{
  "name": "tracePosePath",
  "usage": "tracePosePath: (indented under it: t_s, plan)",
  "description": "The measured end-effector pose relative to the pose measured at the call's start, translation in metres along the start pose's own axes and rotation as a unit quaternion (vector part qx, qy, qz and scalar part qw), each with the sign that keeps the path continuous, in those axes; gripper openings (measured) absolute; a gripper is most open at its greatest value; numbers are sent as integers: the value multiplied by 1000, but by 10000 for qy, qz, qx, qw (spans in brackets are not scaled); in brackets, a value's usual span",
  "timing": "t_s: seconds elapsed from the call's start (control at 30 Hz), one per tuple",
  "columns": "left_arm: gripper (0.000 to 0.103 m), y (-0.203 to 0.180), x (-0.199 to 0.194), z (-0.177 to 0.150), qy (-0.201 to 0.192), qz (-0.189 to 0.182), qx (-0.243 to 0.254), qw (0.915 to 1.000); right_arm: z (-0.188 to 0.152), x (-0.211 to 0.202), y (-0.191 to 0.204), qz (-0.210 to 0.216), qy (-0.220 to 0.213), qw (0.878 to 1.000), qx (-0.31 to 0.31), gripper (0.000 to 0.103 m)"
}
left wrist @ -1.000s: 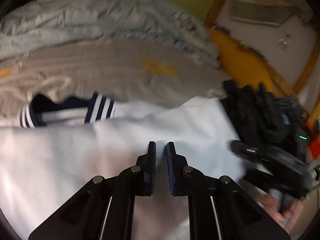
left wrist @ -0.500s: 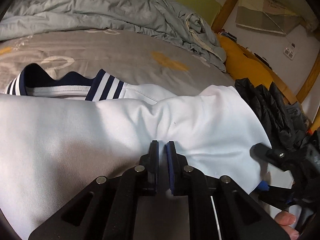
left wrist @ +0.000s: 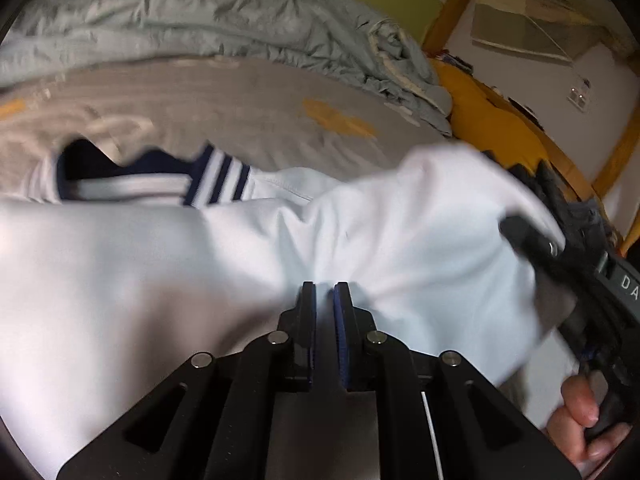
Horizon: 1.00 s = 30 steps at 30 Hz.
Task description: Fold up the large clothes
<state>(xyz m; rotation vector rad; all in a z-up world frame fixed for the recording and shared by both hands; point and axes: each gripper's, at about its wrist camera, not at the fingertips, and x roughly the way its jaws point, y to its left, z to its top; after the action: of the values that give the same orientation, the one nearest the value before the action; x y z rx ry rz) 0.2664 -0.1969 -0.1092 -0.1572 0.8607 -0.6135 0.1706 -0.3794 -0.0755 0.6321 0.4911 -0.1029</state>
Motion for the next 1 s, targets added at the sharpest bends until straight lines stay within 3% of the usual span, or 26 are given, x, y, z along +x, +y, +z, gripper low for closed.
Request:
tracePosePath:
  t_s: [0.07, 0.13, 0.27, 0.33, 0.43, 0.53, 0.57, 0.63, 0.73, 0.83, 0.9, 1.0]
  plan:
    - [12, -1, -45, 0, -298, -16, 227, 9993, -7, -13, 45, -168, -419, 9934, -1053, 19]
    - [12, 4, -97, 3, -706, 378, 382, 9961, -19, -24, 83, 0, -564, 9831, -1742, 19]
    - [15, 34, -181, 8, -1352, 763, 87, 9878, -49, -17, 137, 24, -385, 9593, -2798, 19]
    - [18, 52, -211, 4, -1634, 873, -46, 9827, -70, 2, 158, 13, -9, 9484, -3170, 19]
    - [21, 75, -226, -13, -1874, 1189, -120, 9750, -103, 33, 171, 170, 712, 9426, -3259, 20]
    - [21, 107, -213, -22, -1532, 1269, -509, 9787, -122, 39, 179, 381, 862, 9431, -3188, 25]
    - [21, 115, -209, -23, -1452, 1237, -596, 9798, -121, 38, 179, 648, 993, 9456, -3031, 34]
    - [21, 124, -204, -24, -1367, 1407, -657, 9784, -118, 38, 175, 1213, 1352, 9488, -2583, 42]
    - [21, 131, -207, -27, -1385, 1345, -821, 9777, -111, 43, 167, 1425, 1495, 9532, -2209, 43]
    - [24, 134, -208, -27, -1410, 1234, -929, 9779, -103, 42, 164, 1622, 1629, 9501, -2109, 43]
    - [25, 131, -206, -28, -1405, 1361, -856, 9769, -95, 24, 163, 1585, 1358, 9514, -2263, 43]
    - [26, 126, -205, -29, -1359, 1439, -835, 9767, -77, -21, 162, 1067, -4, 9620, -2513, 43]
